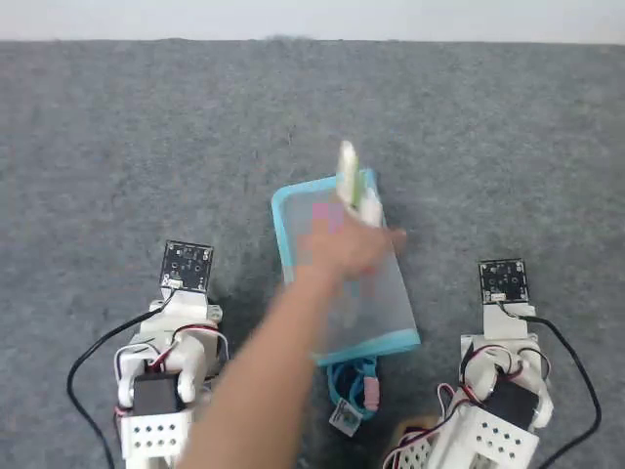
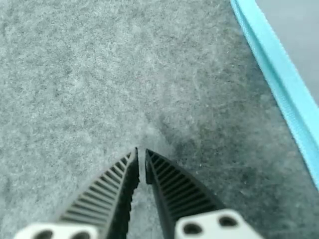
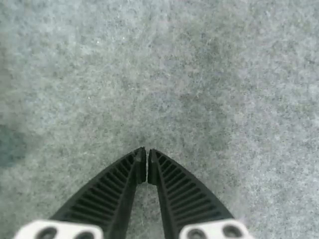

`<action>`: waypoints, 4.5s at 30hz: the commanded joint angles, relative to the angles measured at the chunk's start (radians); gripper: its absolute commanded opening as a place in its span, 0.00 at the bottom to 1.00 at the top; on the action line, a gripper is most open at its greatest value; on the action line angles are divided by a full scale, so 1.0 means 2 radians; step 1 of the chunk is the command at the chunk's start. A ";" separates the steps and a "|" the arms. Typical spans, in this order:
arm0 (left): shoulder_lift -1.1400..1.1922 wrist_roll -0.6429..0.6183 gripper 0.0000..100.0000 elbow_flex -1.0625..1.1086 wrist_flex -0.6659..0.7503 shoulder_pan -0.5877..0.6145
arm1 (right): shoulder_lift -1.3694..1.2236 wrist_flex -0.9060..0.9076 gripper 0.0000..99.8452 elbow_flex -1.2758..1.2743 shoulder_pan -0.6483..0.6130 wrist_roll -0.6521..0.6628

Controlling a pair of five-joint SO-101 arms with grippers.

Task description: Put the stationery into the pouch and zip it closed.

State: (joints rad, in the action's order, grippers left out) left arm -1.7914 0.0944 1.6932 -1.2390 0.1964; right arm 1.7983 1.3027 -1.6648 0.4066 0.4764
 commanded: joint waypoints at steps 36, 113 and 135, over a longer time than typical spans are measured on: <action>0.002 0.006 0.02 -0.003 -0.002 0.002 | 0.007 0.004 0.01 -0.010 -0.002 0.006; 0.002 0.006 0.02 -0.003 -0.002 0.002 | -0.767 -0.049 0.25 0.492 -0.160 0.538; 0.002 0.006 0.02 -0.003 -0.002 0.002 | -0.643 -0.090 0.25 0.318 -0.066 0.499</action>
State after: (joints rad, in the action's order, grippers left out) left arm -1.7914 0.0944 1.6932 -1.2390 0.1949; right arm 0.4757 1.1876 -0.9805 0.2639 1.4906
